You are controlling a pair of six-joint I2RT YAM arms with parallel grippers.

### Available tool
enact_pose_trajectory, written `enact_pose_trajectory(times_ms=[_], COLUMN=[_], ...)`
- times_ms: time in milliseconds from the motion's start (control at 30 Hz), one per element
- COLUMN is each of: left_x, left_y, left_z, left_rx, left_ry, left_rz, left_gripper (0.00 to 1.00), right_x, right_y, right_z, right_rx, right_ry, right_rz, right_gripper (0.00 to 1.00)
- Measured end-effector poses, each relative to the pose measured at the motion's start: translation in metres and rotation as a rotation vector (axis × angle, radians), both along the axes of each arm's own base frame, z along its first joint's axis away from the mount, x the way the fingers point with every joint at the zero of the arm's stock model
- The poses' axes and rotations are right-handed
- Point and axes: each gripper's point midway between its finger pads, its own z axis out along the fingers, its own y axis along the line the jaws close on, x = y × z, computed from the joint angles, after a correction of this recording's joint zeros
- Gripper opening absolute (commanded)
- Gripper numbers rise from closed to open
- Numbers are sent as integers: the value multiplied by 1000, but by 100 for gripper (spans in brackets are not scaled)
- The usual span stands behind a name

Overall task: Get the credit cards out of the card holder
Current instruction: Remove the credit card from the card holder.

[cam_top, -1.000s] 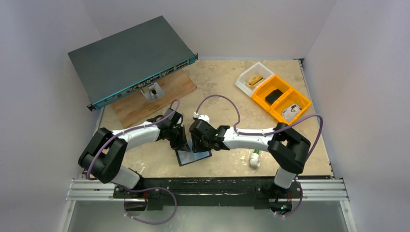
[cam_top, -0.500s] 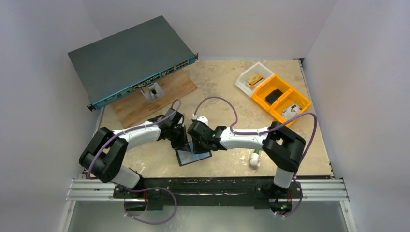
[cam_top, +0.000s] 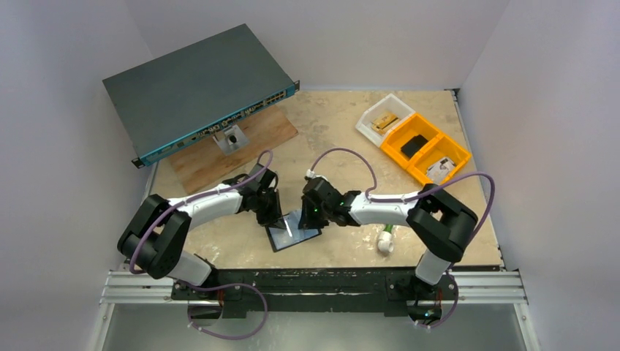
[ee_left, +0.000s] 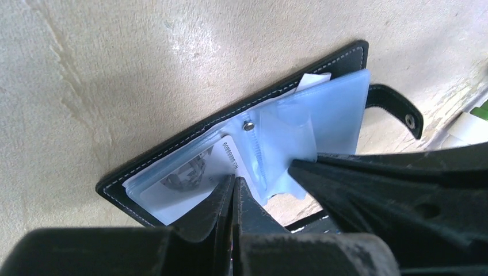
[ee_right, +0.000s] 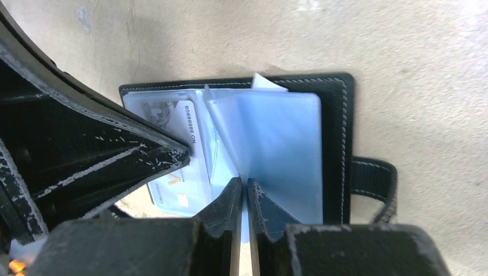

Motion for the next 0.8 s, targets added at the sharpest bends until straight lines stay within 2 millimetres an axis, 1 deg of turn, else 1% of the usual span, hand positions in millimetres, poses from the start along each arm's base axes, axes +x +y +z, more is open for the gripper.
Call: enact_pose_trajectory(times_ms=[33,100,200,467,667,733,800], left_x=[0,1,1,4,4,4,4], left_y=[0,0,-1,-7,-8,-9,-9], left_z=[0,0,0,-1,-1,-1,0], left_rx=[0,-1,-1,-4,-5,-6,-9], left_ry=[-1,-3,-1,7,5,5,5], left_rz=[0,0,0,-12,-17,-17,-18], left_gripper=[0,0,0,0,0,0,0], right_x=[-2,5,4,-5,-6,-6,-6], right_y=[-1,-7,-8,10,11,11,11], right_z=[1,1,3,22,26,26,26], right_rx=[49,88,168,367,425,428,428], right_ry=[20,36,69,109,133,139,141], right_rz=[7,-13,-5,59,55,53,49], right_gripper=[5,6,5,5,5,8,14])
